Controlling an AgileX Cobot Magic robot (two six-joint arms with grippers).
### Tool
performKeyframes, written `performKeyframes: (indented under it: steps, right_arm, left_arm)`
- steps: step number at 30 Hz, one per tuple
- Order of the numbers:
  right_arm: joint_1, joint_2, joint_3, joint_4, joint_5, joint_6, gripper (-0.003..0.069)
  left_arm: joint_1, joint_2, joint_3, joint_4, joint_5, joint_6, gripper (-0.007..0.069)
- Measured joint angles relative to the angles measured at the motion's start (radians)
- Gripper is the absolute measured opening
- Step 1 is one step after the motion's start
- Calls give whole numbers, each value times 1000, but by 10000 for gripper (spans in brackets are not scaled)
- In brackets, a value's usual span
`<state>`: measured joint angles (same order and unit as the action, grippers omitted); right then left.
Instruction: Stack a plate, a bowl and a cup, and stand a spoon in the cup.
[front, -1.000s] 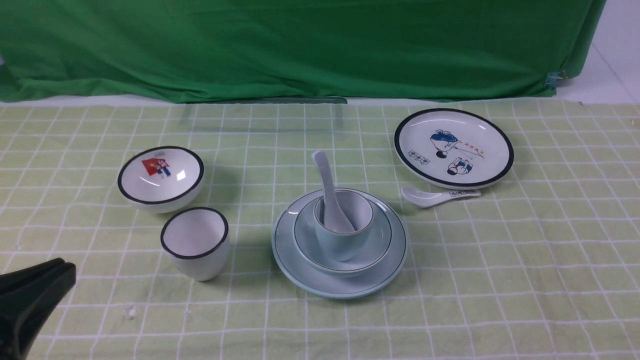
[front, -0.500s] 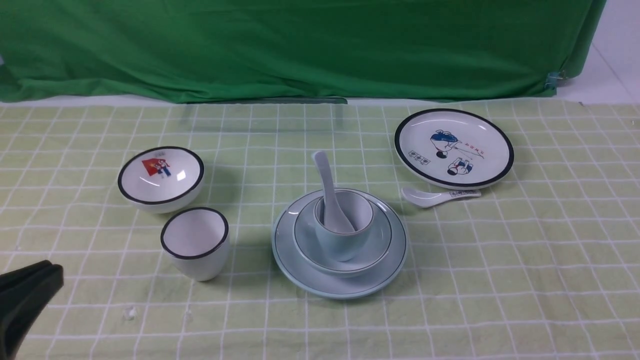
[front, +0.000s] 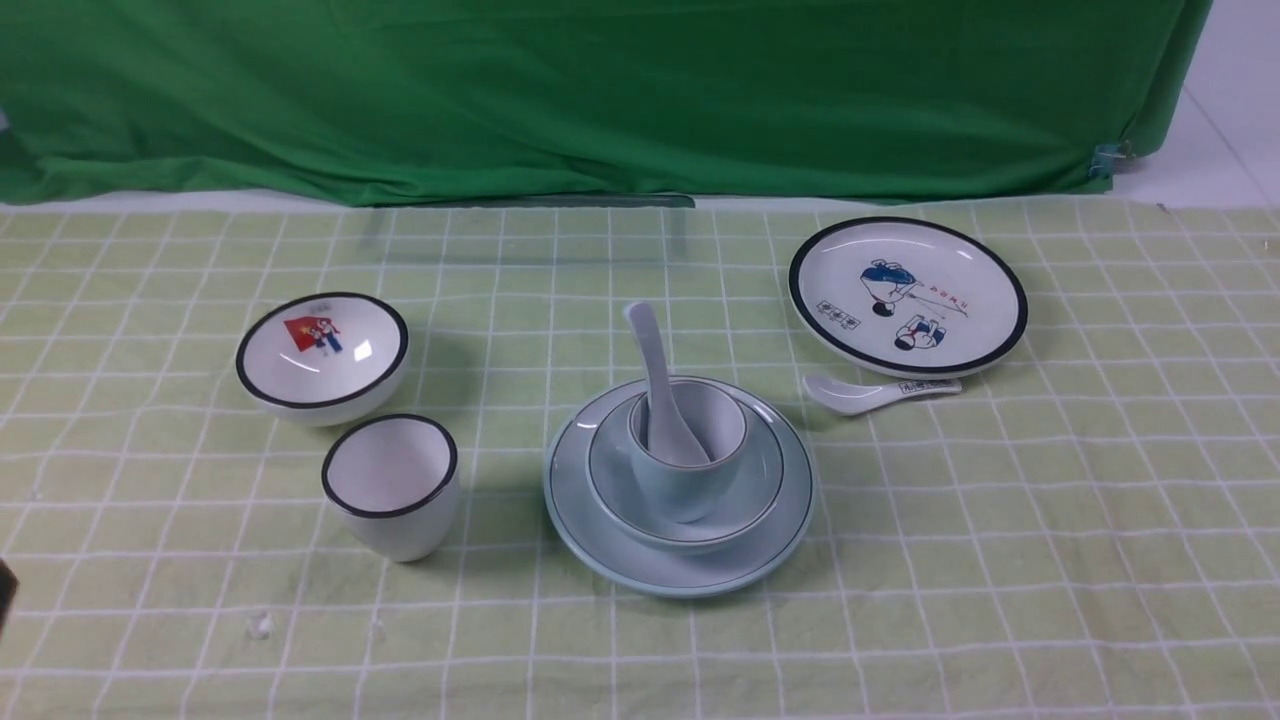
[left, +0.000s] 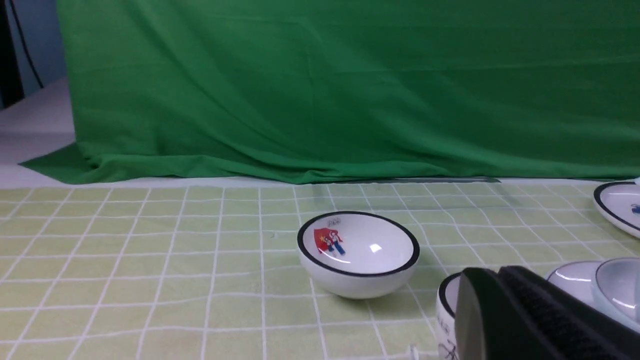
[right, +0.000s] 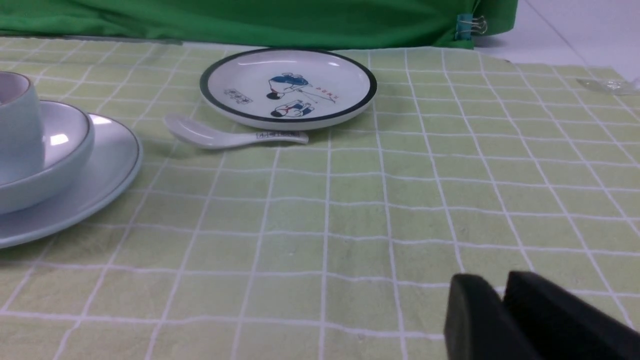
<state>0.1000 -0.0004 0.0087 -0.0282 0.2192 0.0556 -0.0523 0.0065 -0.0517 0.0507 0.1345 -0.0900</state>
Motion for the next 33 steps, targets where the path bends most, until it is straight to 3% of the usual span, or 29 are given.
performKeyframes:
  steps: [6, 11, 33]
  right_arm:
    - [0, 0, 0, 0, 0, 1, 144]
    - [0, 0, 0, 0, 0, 1, 156]
    - [0, 0, 0, 0, 0, 1, 213]
  left_arm:
    - [2, -4, 58, -16, 122, 48, -29]
    - [2, -4, 58, -16, 112, 97, -29]
    - [2, -4, 58, -16, 105, 103, -29]
